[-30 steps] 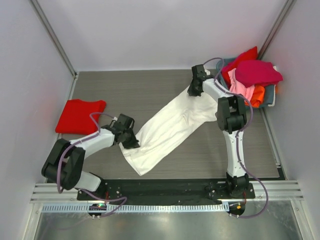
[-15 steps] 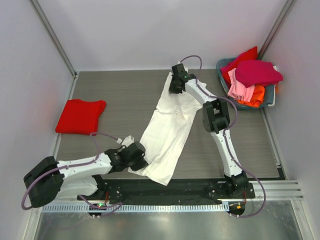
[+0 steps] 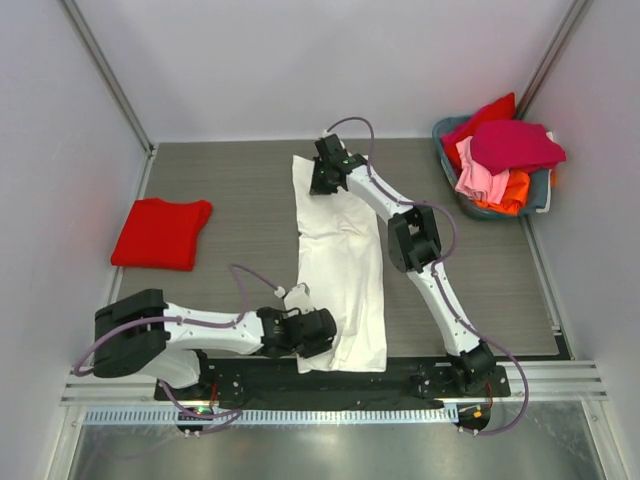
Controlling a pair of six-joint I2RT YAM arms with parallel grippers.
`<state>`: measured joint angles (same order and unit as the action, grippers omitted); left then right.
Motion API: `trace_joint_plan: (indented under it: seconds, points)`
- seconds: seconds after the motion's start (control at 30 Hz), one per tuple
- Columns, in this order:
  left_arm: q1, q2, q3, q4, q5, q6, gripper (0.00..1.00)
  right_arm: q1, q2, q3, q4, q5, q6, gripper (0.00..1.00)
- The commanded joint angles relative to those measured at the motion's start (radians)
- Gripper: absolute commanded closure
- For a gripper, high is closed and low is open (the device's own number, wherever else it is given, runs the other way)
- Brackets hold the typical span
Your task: Fold and stack the t-shirts
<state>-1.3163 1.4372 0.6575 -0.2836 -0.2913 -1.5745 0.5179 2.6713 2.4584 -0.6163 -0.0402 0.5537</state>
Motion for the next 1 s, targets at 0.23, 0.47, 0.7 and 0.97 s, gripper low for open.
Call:
trace_joint_plan:
  seconds: [0.23,0.47,0.7,0.97]
  points:
    - [0.009,-0.312,-0.045,-0.091,-0.126,0.01,0.76,-0.01,-0.176,-0.001,0.03,-0.072,-0.057,0.56]
    - [0.346,-0.523,-0.087,-0.103,0.044,0.192,0.69,-0.015,-0.486,-0.301,0.049,-0.029,-0.119,0.54]
    - [0.745,-0.405,0.057,-0.102,0.26,0.424,0.61,-0.091,-0.669,-0.567,0.058,0.036,-0.132,0.56]
    - [0.94,-0.096,0.209,0.089,0.37,0.507,0.5,-0.18,-0.682,-0.682,0.115,0.06,-0.15,0.46]
